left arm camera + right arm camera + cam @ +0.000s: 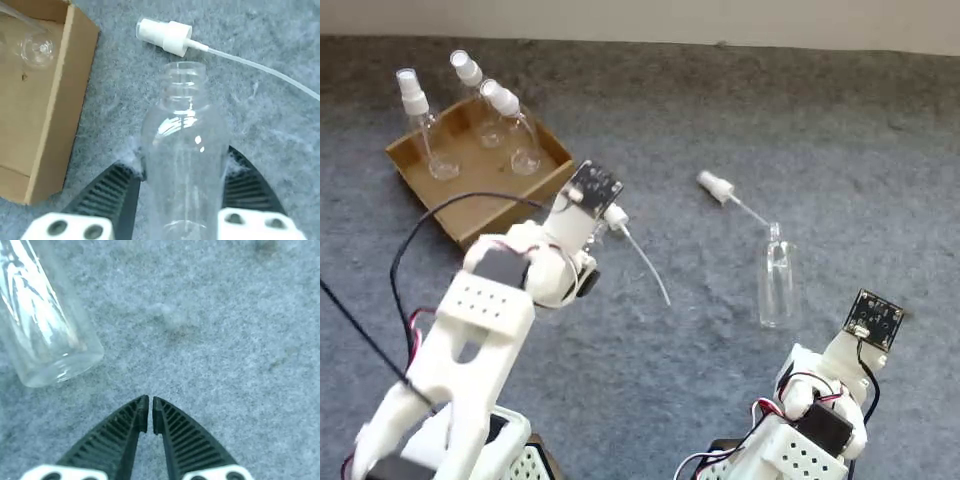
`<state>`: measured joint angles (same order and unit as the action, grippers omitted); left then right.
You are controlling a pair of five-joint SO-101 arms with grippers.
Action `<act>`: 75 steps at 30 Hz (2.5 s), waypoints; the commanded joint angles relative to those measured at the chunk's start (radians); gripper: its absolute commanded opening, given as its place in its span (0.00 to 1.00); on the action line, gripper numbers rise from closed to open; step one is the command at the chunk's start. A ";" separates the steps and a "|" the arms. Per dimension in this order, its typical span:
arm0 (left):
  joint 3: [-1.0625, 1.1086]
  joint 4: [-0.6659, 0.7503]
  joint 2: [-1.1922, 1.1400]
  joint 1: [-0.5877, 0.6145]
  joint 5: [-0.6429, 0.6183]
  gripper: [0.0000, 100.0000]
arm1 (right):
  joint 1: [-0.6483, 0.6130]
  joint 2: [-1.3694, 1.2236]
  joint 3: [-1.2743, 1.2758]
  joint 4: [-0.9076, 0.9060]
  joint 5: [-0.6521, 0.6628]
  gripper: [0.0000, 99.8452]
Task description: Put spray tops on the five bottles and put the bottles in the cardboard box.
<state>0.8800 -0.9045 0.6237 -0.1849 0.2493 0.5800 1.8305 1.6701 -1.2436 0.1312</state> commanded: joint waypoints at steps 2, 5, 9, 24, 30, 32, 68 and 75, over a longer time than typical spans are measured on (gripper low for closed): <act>0.214 0.272 0.220 -0.018 -0.014 0.08 | 0.004 0.005 0.134 -0.007 0.009 0.02; 0.240 0.296 0.334 -0.018 -0.015 0.08 | 0.004 0.005 0.134 -0.007 0.009 0.02; 0.237 0.218 0.472 -0.018 -0.015 0.08 | 0.004 0.005 0.134 -0.007 0.009 0.02; 0.242 0.002 1.010 -0.010 -0.017 0.08 | 0.004 0.005 0.134 -0.007 0.009 0.02; 0.325 -0.023 1.121 -0.010 -0.015 0.08 | 0.004 0.005 0.134 -0.007 0.009 0.02; 0.369 -0.021 1.175 -0.010 -0.017 0.08 | 0.004 0.005 0.134 -0.007 0.009 0.02; 0.816 0.509 1.207 0.091 -0.318 0.09 | 0.002 0.005 0.134 -0.007 0.009 0.02; 0.816 0.508 1.207 0.125 -0.319 0.09 | -0.008 0.007 0.142 -0.002 0.003 0.02</act>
<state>1.6732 -0.4212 1.8159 -0.0698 -0.0606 0.5800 1.8305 1.6701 -1.2436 0.1312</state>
